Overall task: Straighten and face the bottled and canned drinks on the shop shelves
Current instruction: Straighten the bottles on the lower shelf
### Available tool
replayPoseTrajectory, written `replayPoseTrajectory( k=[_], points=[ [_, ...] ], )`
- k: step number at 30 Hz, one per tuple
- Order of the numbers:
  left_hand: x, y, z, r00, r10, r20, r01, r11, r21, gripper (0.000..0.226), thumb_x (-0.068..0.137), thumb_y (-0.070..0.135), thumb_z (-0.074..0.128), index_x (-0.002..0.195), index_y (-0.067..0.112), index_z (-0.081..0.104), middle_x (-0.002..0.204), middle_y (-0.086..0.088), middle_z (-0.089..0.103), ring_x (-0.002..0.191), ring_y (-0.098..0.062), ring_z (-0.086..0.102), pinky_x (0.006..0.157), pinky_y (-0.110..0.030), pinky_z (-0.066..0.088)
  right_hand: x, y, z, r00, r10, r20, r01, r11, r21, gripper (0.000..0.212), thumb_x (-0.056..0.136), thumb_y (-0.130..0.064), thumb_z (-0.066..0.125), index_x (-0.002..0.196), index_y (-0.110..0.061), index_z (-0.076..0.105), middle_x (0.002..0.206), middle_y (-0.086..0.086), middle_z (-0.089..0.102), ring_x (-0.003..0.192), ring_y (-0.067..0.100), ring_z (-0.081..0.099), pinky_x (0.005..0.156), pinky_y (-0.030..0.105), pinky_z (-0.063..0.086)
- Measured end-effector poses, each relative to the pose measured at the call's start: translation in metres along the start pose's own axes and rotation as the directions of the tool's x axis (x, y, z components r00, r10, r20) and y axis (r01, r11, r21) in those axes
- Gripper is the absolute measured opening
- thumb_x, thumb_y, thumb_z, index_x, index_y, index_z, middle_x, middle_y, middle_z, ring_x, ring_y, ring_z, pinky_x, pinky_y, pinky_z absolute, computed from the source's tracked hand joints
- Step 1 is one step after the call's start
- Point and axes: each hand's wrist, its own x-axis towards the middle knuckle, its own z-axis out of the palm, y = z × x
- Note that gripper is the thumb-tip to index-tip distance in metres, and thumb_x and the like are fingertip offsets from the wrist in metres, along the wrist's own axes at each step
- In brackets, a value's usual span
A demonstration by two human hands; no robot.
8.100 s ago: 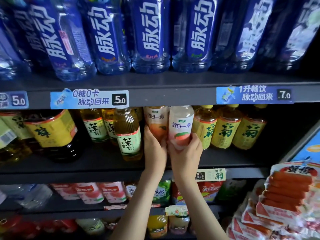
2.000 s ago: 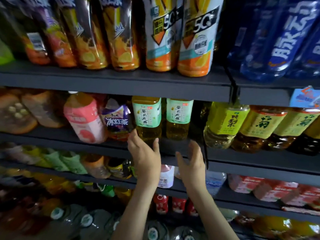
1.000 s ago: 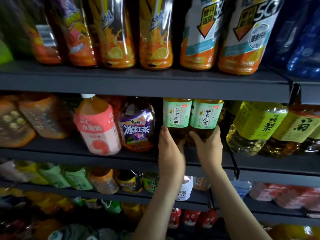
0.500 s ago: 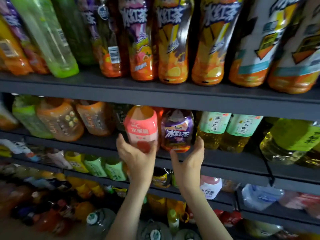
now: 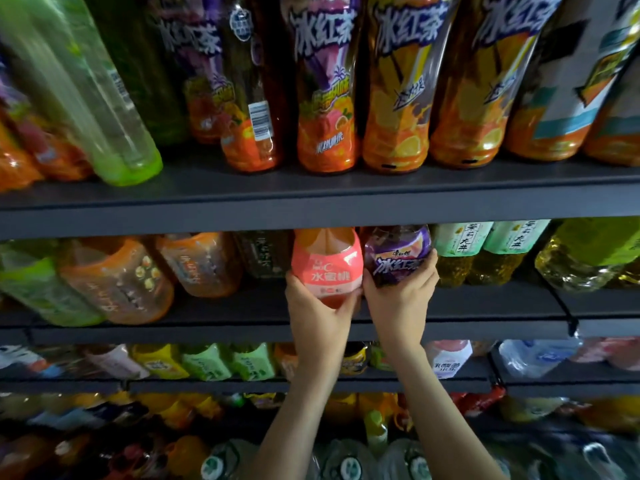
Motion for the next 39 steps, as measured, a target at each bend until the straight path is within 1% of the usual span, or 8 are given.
replayPoseTrajectory(
  k=[7,14,18,24,27,31,35,39],
  points=[
    [-0.006,0.008,0.004,1.000,-0.027,0.013,0.027,1.000,-0.010,0.111,0.066,0.045,0.080,0.147,0.004,0.016,0.141,-0.012,0.039,0.129,-0.024,0.042,0.099,-0.035,0.043,0.004,0.006,-0.008,0.997,0.049,0.061,-0.048,0.999,-0.020,0.106,0.073,-0.043,0.077,0.148,-0.006,0.012,0.143,0.017,0.031,0.130,0.035,0.037,0.097,0.048,0.046],
    [-0.010,0.012,0.001,0.997,-0.047,0.055,0.052,0.995,-0.090,0.110,0.072,0.037,0.080,0.149,0.006,0.008,0.149,-0.014,0.029,0.137,-0.024,0.031,0.111,-0.036,0.034,-0.027,0.009,-0.046,0.977,0.041,0.207,-0.038,0.999,-0.018,0.084,0.086,-0.020,0.069,0.148,-0.003,0.015,0.144,0.018,0.031,0.133,0.031,0.034,0.098,0.026,0.033],
    [-0.025,0.025,-0.021,0.992,-0.070,0.104,0.067,0.997,0.028,0.103,0.080,0.034,0.074,0.149,0.002,0.004,0.155,-0.016,0.018,0.143,-0.026,0.019,0.115,-0.033,0.023,-0.056,0.001,-0.068,0.936,0.002,0.352,0.024,0.997,-0.071,0.069,0.087,-0.016,0.067,0.142,-0.002,0.029,0.140,0.016,0.038,0.131,0.030,0.039,0.099,0.034,0.039],
    [-0.035,0.022,-0.077,0.978,-0.179,0.105,0.163,0.975,0.148,0.093,0.086,0.033,0.067,0.151,0.011,0.004,0.157,-0.006,0.015,0.144,-0.019,0.018,0.110,-0.026,0.028,-0.086,-0.042,-0.070,0.868,-0.020,0.495,0.051,0.997,-0.051,0.060,0.089,-0.019,0.065,0.138,-0.001,0.036,0.136,0.015,0.044,0.123,0.026,0.046,0.082,0.010,0.029],
    [-0.026,0.008,-0.105,0.961,-0.270,0.060,0.256,0.950,0.177,0.085,0.089,0.034,0.063,0.151,0.011,0.009,0.155,-0.006,0.020,0.141,-0.020,0.024,0.106,-0.026,0.032,-0.105,-0.063,-0.055,0.838,-0.033,0.544,0.033,0.999,0.010,0.059,0.089,-0.020,0.064,0.139,-0.006,0.036,0.134,0.012,0.045,0.119,0.024,0.048,0.080,0.015,0.036],
    [-0.006,-0.027,-0.143,0.943,-0.334,0.007,0.331,0.936,0.116,0.078,0.090,0.029,0.063,0.149,0.009,0.017,0.151,-0.009,0.026,0.137,-0.025,0.031,0.105,-0.032,0.036,-0.134,-0.081,-0.025,0.810,-0.034,0.586,0.026,0.999,0.023,0.053,0.089,-0.014,0.064,0.134,-0.001,0.041,0.123,0.016,0.049,0.110,0.028,0.050,0.075,0.011,0.030],
    [0.020,-0.064,-0.191,0.926,-0.375,-0.048,0.378,0.918,0.120,0.070,0.091,0.031,0.061,0.146,0.011,0.023,0.144,-0.007,0.033,0.130,-0.024,0.038,0.096,-0.031,0.042,-0.166,-0.111,0.011,0.760,-0.020,0.649,0.022,1.000,0.005,0.052,0.091,-0.020,0.061,0.136,-0.008,0.038,0.124,0.008,0.047,0.118,0.026,0.044,0.090,0.030,0.040],
    [0.053,-0.103,-0.259,0.943,-0.326,-0.058,0.331,0.937,0.109,0.063,0.089,0.025,0.063,0.143,0.013,0.031,0.142,-0.006,0.038,0.131,-0.024,0.037,0.099,-0.030,0.039,-0.208,-0.169,0.064,0.730,-0.049,0.682,0.062,0.998,0.006,0.053,0.092,-0.024,0.060,0.139,-0.011,0.038,0.131,0.006,0.047,0.122,0.022,0.045,0.089,0.023,0.037]
  ],
)
